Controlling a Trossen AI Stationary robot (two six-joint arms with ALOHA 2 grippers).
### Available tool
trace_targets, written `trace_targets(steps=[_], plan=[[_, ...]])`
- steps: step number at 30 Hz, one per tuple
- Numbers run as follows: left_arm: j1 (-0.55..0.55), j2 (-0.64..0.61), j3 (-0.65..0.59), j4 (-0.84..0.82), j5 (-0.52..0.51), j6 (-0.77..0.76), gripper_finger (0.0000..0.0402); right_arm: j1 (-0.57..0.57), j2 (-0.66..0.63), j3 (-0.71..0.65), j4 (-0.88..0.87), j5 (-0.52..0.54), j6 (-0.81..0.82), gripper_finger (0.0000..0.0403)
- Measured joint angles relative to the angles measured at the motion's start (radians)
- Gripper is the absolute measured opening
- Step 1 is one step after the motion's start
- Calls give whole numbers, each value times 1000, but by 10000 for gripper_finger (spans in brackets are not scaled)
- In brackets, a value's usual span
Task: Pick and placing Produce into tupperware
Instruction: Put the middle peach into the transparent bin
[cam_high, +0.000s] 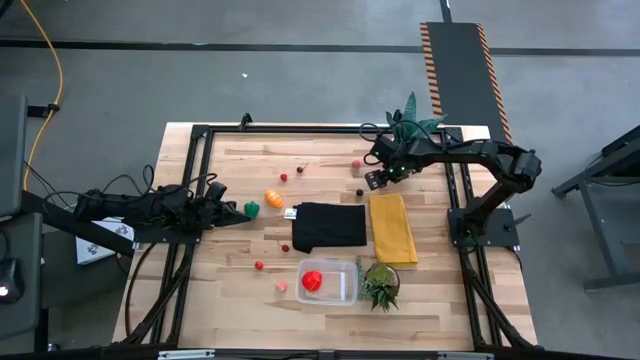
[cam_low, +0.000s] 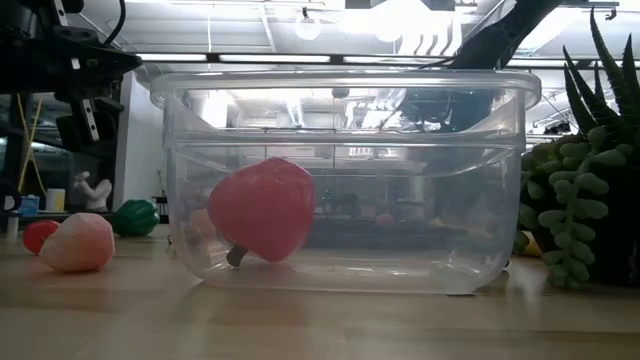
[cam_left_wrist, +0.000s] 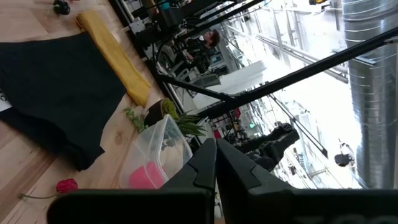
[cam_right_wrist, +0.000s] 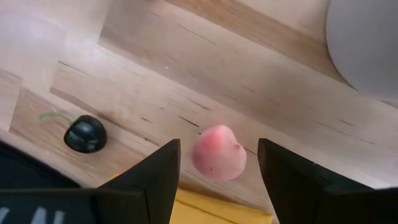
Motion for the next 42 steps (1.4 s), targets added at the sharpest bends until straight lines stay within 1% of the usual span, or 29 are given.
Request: trace_targets(steps=[14,22,27,37,42], plan=[[0,0,0,0,0,0,1,0,6,0,14,4,0,204],[0,0,0,0,0,0,1,2,46,1,18,-8,2,204],[0,0,0,0,0,-2,1,3,49,1,15,-9,3,204],[0,0,0,0,0,0,1,2,49,1,12,-15,1,166],[0,0,0,0,0,0,1,2,49,1,4,-19,2,161]])
